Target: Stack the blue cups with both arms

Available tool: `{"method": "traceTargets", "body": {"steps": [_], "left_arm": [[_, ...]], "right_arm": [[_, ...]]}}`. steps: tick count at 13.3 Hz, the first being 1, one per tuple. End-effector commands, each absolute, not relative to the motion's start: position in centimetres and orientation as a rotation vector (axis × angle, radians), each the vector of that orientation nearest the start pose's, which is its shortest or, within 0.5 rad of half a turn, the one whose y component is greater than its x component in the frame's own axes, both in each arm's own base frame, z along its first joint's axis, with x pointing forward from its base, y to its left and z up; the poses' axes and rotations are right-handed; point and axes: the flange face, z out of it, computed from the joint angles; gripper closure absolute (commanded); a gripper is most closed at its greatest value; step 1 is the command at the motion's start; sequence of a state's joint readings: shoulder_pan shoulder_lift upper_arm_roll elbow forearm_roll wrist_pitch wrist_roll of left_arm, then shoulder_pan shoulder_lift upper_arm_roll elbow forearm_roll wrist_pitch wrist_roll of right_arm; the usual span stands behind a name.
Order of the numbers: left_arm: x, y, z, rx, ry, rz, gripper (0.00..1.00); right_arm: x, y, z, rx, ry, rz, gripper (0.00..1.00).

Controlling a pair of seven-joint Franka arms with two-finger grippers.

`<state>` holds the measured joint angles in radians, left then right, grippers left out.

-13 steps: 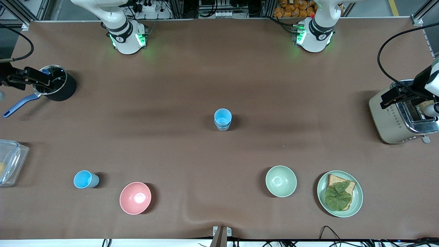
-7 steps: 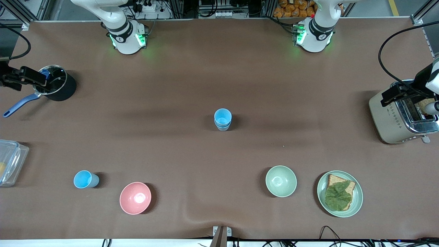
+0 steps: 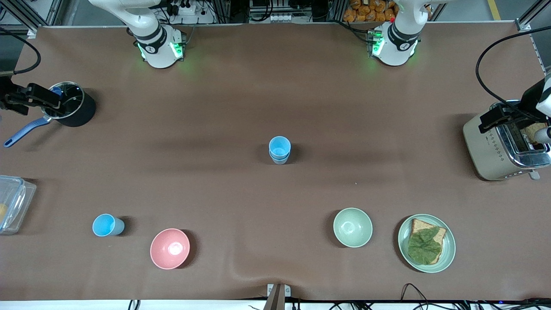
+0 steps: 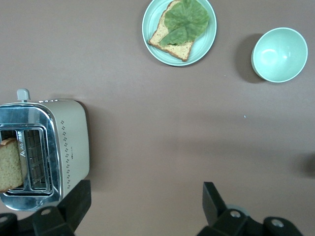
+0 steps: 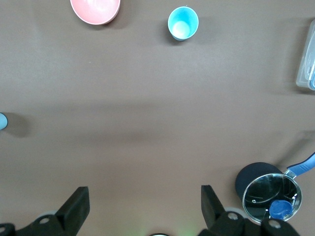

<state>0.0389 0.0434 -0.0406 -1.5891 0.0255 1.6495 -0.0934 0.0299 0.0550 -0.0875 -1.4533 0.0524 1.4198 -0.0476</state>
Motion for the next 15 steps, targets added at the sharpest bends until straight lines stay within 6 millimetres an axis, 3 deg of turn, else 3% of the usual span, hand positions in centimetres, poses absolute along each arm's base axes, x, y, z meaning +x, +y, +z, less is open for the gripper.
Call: {"method": "traceTargets", "body": {"steps": [1,15], "left_arm": [[56.9,0.3,60.8,-3.146,-0.111,-0.031,0.0],[55.4,-0.1,62.5,-3.156,-0.108,0.049,0.0]], "right_arm": [[55.2,-2.5,64.1,-3.095,0.004,0.117,0.0],[54.8,-2.2,63.8,-3.093,-0.003,0.16,0.0]]}}
